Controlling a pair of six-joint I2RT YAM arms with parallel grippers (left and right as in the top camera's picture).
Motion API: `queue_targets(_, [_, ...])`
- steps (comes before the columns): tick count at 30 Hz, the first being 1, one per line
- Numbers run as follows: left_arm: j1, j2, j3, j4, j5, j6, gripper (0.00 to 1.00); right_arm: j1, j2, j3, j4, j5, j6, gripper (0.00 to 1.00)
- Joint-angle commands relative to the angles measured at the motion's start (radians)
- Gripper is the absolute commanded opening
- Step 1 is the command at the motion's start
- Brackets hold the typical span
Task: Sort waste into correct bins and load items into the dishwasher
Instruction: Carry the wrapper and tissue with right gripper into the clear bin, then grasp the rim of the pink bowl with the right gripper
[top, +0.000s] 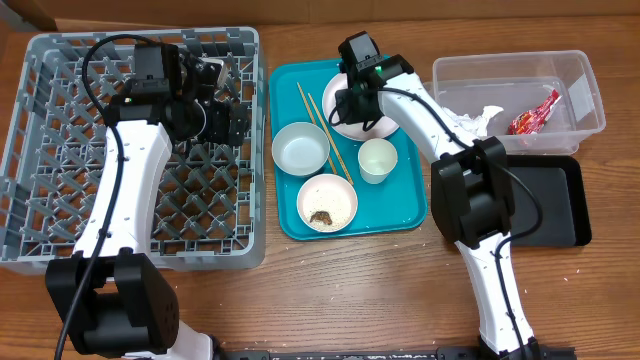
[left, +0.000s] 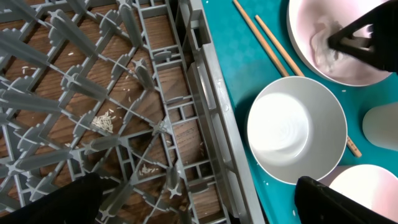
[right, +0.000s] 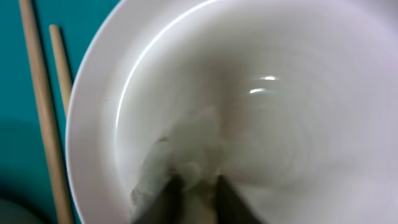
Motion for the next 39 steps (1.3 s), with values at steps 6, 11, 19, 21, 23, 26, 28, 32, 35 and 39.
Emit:
queue_targets(6, [0.005, -0.004, 0.021, 0.000, 0.013, 0.011, 0.99, -0.012, -0.150, 0.141, -0.137, 0.040, 0.009, 0.04])
queue_targets(11, [-0.003, -0.004, 0.021, 0.000, 0.013, 0.011, 1.00, -0.086, -0.299, 0.255, -0.328, 0.189, 0.158, 0.04])
queue_targets(19, [0.004, -0.004, 0.021, 0.000, 0.010, 0.011, 1.00, -0.283, -0.309, 0.167, -0.484, 0.211, 0.289, 0.05])
queue_targets(21, [0.004, -0.004, 0.021, 0.001, 0.008, 0.011, 1.00, -0.303, -0.299, 0.078, -0.435, 0.204, 0.289, 0.33])
queue_targets(23, [0.003, -0.004, 0.021, 0.000, 0.008, 0.011, 1.00, -0.315, -0.298, -0.004, -0.389, 0.170, 0.287, 0.57])
queue_targets(26, [-0.004, -0.004, 0.021, 0.000, 0.007, 0.011, 1.00, -0.314, -0.308, 0.032, -0.388, 0.115, 0.216, 0.89])
queue_targets(28, [-0.005, -0.004, 0.021, 0.000, 0.007, 0.011, 1.00, -0.299, -0.324, 0.093, -0.411, 0.100, 0.188, 0.91])
queue_targets(32, [0.001, -0.004, 0.021, 0.000, 0.007, 0.011, 1.00, -0.232, -0.363, 0.193, -0.454, 0.008, 0.147, 0.83])
queue_targets(35, [0.002, -0.004, 0.021, 0.000, 0.007, 0.011, 1.00, -0.138, -0.371, 0.190, -0.486, -0.026, 0.164, 0.70])
queue_targets(39, [0.002, -0.004, 0.021, 0.000, 0.007, 0.011, 1.00, -0.007, -0.366, 0.093, -0.468, -0.025, 0.282, 0.63])
